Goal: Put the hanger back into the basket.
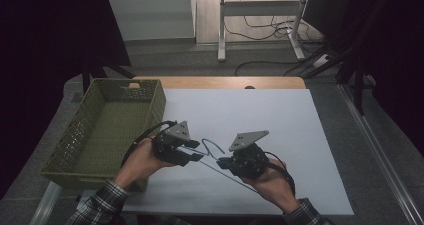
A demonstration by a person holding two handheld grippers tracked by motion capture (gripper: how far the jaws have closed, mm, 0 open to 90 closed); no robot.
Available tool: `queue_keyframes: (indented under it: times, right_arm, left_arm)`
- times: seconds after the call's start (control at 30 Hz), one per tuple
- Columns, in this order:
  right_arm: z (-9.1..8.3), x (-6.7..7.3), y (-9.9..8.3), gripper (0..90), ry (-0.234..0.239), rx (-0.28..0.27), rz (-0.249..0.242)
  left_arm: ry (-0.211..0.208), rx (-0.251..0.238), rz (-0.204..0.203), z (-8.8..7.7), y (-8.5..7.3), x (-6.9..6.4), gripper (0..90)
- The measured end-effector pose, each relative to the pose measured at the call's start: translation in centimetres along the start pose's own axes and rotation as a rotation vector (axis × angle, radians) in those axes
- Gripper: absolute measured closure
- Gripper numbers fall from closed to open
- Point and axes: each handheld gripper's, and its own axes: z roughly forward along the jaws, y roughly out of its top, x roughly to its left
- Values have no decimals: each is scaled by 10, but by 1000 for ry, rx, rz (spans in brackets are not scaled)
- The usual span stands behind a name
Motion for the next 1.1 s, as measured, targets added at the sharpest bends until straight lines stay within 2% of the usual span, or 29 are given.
queue_keyframes:
  times: [0.1, 0.17, 0.27, 0.37, 0.4, 0.43, 0.47, 0.5, 0.53, 0.6, 0.63, 0.67, 0.7, 0.73, 0.8, 0.87, 0.9, 0.93, 0.97, 1.0, 1.07, 1.1]
  right_arm:
    - [1, 2, 1, 866, 9, 7, -11]
    - [1, 2, 1, 866, 13, 7, -21]
    - [1, 1, 2, 866, 7, 8, -32]
    - [0, -1, 2, 861, -21, 17, -39]
    - [-1, -2, 2, 857, -43, 14, -44]
    - [-1, -2, 2, 857, -43, 14, -44]
    - [-2, -5, 2, 838, -52, 18, -27]
    - [-4, -7, 1, 788, -65, -1, -28]
    - [-6, -8, 1, 758, -91, -12, -26]
    - [-11, -10, 0, 679, -126, -25, -26]
    - [-14, -11, 0, 611, -144, -38, -23]
    - [-18, -12, 0, 564, -158, -55, -14]
    - [-20, -13, 0, 546, -161, -62, -11]
    - [-23, -14, -1, 517, -162, -65, -9]
    - [-28, -16, -1, 460, -165, -74, -1]
    - [-32, -18, -3, 404, -169, -91, 21]
    - [-34, -20, -4, 382, -162, -98, 37]
    - [-35, -21, -5, 363, -156, -105, 48]
    - [-37, -22, -7, 345, -155, -111, 60]
    - [-38, -23, -8, 325, -154, -116, 68]
    - [-40, -25, -12, 289, -152, -121, 83]
    - [-40, -25, -12, 289, -152, -121, 83]
  left_arm:
    - [-13, 46, 47, 4, 5, 0, 593]
    - [-27, 49, 59, 5, 6, 0, 653]
    - [-49, 72, 115, 8, 10, 0, 732]
    - [-41, 81, 180, 9, 11, -7, 840]
    - [-36, 88, 169, 10, 13, -8, 874]
    - [-36, 88, 169, 10, 13, -8, 875]
    - [-36, 88, 149, 10, 14, -8, 877]
    - [-29, 95, 126, 10, 15, -8, 878]
    - [-29, 95, 126, 10, 15, -8, 878]
    - [-1, 95, 67, 12, 16, -7, 878]
    - [-8, 101, 32, 12, 16, -5, 878]
    - [-8, 101, 32, 12, 16, -5, 878]
    - [13, 80, -8, 12, 15, -4, 878]
    - [5, 85, -41, 12, 16, -2, 878]
    - [11, 54, -90, 11, 15, 0, 878]
    - [15, 43, -130, 10, 15, 4, 878]
    - [15, 43, -130, 10, 15, 4, 877]
    - [5, 37, -175, 7, 16, 8, 878]
    - [5, 37, -175, 7, 16, 8, 877]
    - [9, 27, -222, 5, 16, 12, 877]
    - [16, 29, -250, 2, 17, 16, 877]
    - [16, 29, -250, 2, 17, 16, 877]
